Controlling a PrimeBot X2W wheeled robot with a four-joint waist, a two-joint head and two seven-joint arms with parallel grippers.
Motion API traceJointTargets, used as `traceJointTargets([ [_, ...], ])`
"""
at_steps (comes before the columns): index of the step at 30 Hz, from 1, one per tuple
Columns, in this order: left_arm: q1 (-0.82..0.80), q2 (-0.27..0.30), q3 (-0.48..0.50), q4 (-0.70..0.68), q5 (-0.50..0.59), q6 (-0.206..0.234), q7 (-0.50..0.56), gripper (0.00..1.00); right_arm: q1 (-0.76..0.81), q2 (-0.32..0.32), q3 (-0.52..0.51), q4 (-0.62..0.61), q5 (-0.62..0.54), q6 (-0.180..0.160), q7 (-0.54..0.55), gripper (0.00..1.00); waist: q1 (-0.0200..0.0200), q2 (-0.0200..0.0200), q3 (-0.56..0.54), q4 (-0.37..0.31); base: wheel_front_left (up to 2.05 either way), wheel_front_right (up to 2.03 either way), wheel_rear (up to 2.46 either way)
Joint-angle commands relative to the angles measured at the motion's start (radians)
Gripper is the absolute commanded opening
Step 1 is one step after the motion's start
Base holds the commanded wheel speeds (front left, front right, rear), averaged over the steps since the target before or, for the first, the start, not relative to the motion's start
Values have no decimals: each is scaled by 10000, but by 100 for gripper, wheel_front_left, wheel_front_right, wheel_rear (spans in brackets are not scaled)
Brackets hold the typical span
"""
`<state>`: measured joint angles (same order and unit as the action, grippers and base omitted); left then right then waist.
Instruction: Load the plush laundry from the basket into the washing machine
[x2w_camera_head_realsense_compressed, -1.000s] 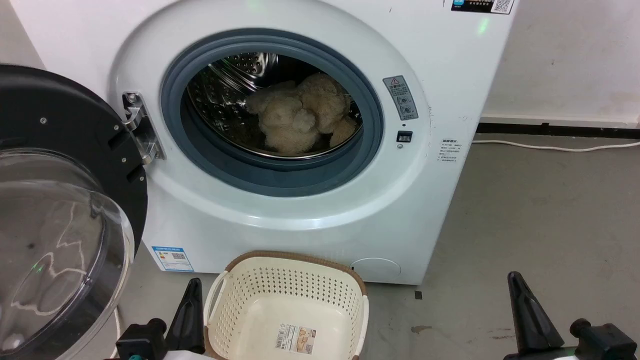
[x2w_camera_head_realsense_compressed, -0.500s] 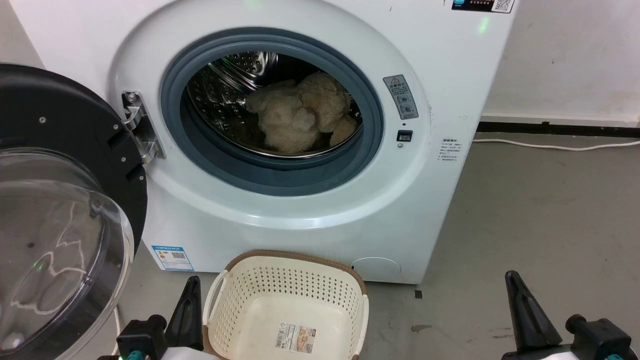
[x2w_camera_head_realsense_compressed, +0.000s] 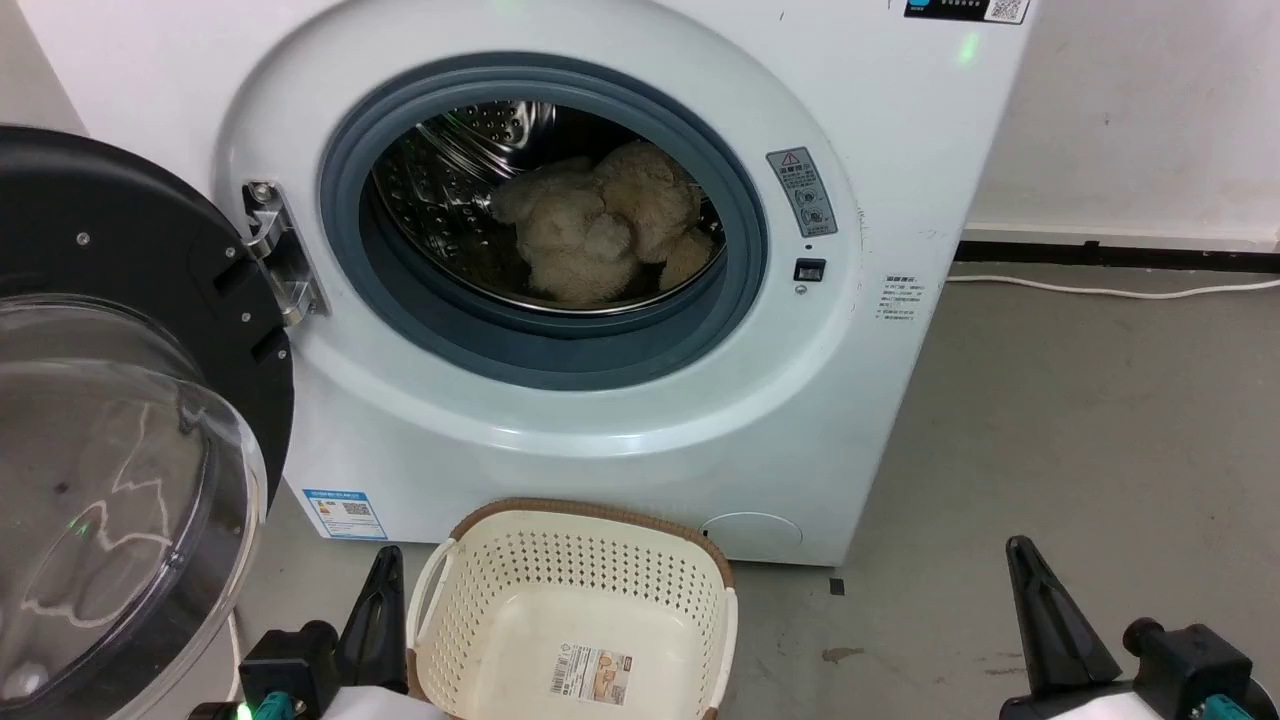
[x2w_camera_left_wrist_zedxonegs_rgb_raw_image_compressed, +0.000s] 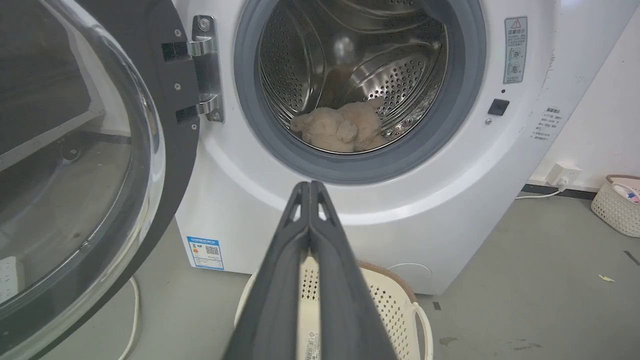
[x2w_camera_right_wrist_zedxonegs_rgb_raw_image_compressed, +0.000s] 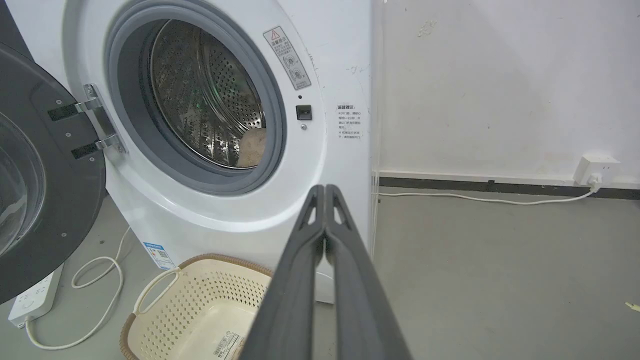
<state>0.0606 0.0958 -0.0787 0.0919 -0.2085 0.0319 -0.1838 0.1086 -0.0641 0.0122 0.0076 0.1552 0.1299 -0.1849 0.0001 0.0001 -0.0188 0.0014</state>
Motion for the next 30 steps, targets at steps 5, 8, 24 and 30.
traceJointTargets([
  [5,-146,-60,81,-105,206,-42,130,0,-212,42,-18,-20,-181,3,125,0,0,-1,10,-1,0,0,0],
  [8,-163,-74,106,-134,274,-52,191,0,-243,45,-22,-22,-230,3,186,0,0,-1,16,-1,0,0,0],
  [24,-251,-150,241,-290,632,-105,517,0,-410,64,-42,-32,-492,4,516,0,0,-1,50,-4,0,0,0],
  [30,-283,-178,291,-348,766,-125,639,0,-472,71,-49,-36,-590,4,639,0,0,-1,63,-5,0,0,0],
])
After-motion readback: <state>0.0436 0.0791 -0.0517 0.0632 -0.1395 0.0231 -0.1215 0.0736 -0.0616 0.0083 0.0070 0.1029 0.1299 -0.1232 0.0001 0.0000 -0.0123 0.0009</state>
